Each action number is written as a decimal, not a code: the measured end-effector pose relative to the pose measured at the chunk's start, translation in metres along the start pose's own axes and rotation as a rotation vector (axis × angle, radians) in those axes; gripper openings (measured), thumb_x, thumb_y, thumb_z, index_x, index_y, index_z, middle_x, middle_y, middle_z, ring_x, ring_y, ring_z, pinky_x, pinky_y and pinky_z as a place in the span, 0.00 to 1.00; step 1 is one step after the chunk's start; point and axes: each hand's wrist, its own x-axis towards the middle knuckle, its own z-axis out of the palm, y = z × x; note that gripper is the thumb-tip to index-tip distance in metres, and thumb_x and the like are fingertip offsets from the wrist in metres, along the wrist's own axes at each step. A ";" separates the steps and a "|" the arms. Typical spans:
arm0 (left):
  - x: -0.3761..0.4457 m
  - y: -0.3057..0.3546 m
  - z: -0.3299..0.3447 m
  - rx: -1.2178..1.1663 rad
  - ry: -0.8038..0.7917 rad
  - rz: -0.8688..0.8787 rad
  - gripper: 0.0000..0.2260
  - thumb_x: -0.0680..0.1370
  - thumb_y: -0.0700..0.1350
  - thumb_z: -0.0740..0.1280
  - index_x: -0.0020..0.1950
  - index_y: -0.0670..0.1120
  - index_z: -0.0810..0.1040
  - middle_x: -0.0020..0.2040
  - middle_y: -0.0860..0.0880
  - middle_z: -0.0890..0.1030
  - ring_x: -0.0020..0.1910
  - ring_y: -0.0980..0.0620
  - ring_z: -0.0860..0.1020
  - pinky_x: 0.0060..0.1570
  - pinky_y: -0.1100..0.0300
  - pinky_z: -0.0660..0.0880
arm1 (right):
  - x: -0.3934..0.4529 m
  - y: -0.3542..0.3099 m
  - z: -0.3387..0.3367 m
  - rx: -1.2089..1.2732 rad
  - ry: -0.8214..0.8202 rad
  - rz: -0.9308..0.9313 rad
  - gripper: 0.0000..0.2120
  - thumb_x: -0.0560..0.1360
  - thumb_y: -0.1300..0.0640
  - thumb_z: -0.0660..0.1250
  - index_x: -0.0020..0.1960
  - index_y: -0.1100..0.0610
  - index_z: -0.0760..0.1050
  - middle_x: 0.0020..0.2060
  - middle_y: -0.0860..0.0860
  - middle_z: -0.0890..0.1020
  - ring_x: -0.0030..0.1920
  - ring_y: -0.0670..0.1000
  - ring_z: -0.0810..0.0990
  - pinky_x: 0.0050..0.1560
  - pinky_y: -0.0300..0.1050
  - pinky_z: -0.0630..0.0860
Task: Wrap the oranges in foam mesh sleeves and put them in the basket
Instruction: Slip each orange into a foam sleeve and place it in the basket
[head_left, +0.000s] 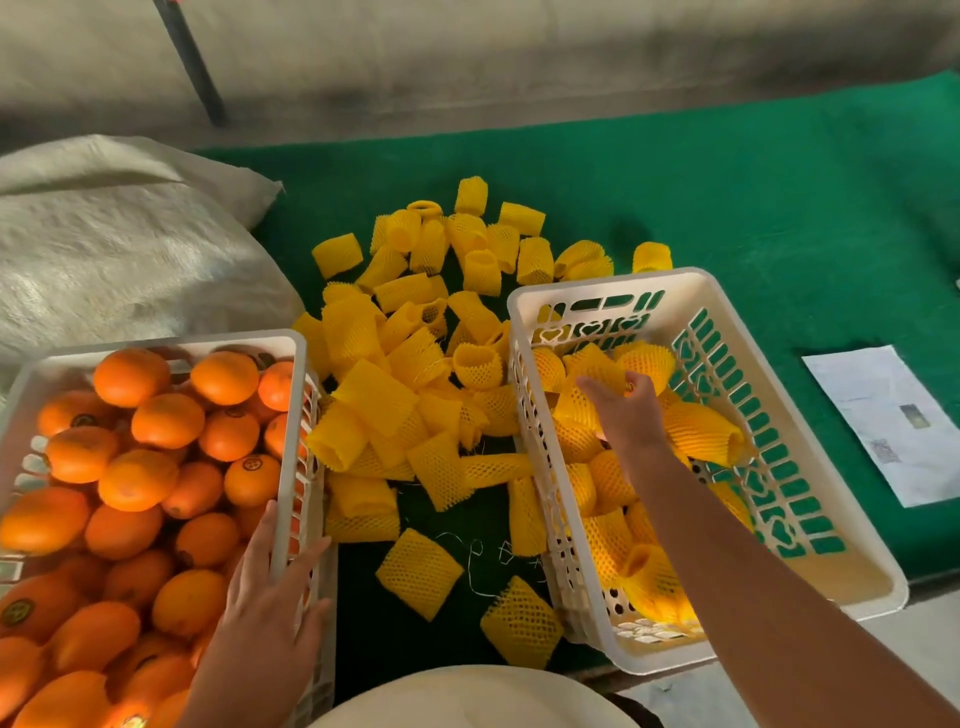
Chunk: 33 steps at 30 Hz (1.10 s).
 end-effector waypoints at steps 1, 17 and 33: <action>0.001 -0.001 0.001 0.002 0.007 -0.004 0.27 0.76 0.47 0.75 0.74 0.59 0.74 0.84 0.58 0.38 0.81 0.38 0.56 0.67 0.34 0.72 | 0.014 0.003 0.004 -0.079 0.006 0.006 0.43 0.72 0.36 0.75 0.80 0.50 0.61 0.70 0.56 0.74 0.64 0.59 0.75 0.58 0.58 0.79; 0.004 -0.006 0.009 -0.039 0.040 -0.021 0.26 0.72 0.42 0.80 0.64 0.64 0.79 0.84 0.59 0.42 0.80 0.38 0.59 0.64 0.36 0.75 | 0.002 0.034 0.013 -0.297 0.028 -0.203 0.34 0.78 0.48 0.75 0.79 0.54 0.65 0.72 0.56 0.74 0.67 0.57 0.75 0.59 0.53 0.78; 0.030 -0.030 -0.030 -0.216 0.127 -0.111 0.30 0.81 0.73 0.49 0.82 0.65 0.53 0.83 0.60 0.54 0.82 0.51 0.53 0.76 0.45 0.58 | -0.114 0.041 0.027 -0.272 -0.127 -0.413 0.26 0.80 0.46 0.70 0.75 0.46 0.66 0.58 0.48 0.79 0.49 0.48 0.82 0.35 0.42 0.79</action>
